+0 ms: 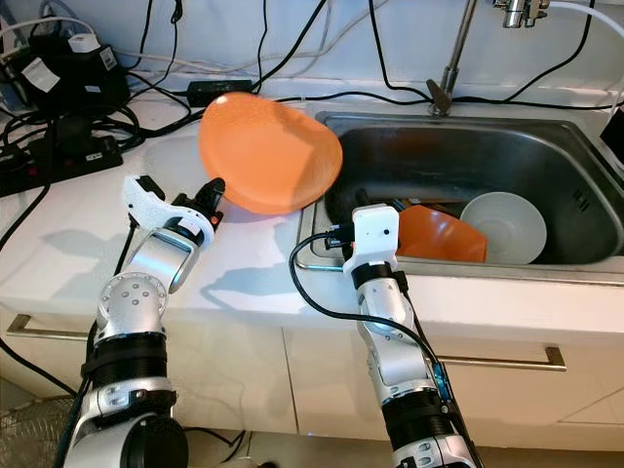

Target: Kitchen organization

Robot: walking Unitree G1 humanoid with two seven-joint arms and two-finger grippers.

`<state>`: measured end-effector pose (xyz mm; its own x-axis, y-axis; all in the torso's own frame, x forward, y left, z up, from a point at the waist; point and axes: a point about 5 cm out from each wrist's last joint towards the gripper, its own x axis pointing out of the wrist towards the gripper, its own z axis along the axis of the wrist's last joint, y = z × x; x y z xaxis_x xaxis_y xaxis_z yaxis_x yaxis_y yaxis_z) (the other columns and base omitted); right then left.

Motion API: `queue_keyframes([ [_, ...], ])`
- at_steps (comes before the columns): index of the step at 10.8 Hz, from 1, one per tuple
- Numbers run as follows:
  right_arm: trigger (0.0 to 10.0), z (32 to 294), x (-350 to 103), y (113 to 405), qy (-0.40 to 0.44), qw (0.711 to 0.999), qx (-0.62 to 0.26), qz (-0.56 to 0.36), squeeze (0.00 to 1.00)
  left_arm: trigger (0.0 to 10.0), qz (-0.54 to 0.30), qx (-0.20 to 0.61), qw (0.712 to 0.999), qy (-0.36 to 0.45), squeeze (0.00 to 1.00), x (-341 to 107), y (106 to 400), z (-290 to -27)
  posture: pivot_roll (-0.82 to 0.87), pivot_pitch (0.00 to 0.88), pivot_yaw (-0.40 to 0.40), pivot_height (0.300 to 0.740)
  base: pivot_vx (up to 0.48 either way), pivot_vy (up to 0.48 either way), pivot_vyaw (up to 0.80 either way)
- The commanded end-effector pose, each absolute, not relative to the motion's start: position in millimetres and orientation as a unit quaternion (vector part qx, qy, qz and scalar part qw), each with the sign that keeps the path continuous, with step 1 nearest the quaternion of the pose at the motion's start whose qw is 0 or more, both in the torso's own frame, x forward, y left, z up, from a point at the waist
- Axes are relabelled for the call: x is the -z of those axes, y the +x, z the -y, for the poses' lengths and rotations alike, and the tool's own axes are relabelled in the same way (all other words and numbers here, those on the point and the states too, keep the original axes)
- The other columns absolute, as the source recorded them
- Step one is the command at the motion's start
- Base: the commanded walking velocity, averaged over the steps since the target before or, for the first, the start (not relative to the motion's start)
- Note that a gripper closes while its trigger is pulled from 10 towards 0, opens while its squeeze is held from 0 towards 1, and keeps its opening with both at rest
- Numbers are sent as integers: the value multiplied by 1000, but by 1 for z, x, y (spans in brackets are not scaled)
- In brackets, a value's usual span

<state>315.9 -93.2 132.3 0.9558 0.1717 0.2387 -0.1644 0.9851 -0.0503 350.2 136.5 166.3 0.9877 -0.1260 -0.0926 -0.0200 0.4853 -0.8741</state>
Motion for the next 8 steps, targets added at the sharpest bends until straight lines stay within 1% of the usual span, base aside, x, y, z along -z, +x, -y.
queue_keyframes([
  [1,10000,97,-125,318,-22,992,-77,102,0,10000,-60,70,837,-539,0,-173,346,-109,97,0,49,740,0,0,0],
  [3,10000,98,-126,319,-21,992,-74,102,0,10000,-47,79,825,-557,0,-178,345,-109,96,0,51,740,0,0,0],
  [7,10000,98,-125,319,-21,992,-73,101,0,10000,-25,58,809,-585,0,-181,345,-118,98,0,49,740,0,0,0],
  [8,10000,98,-125,319,-21,992,-74,101,0,10000,-22,61,811,-581,0,-183,344,-118,99,0,49,740,0,0,0],
])
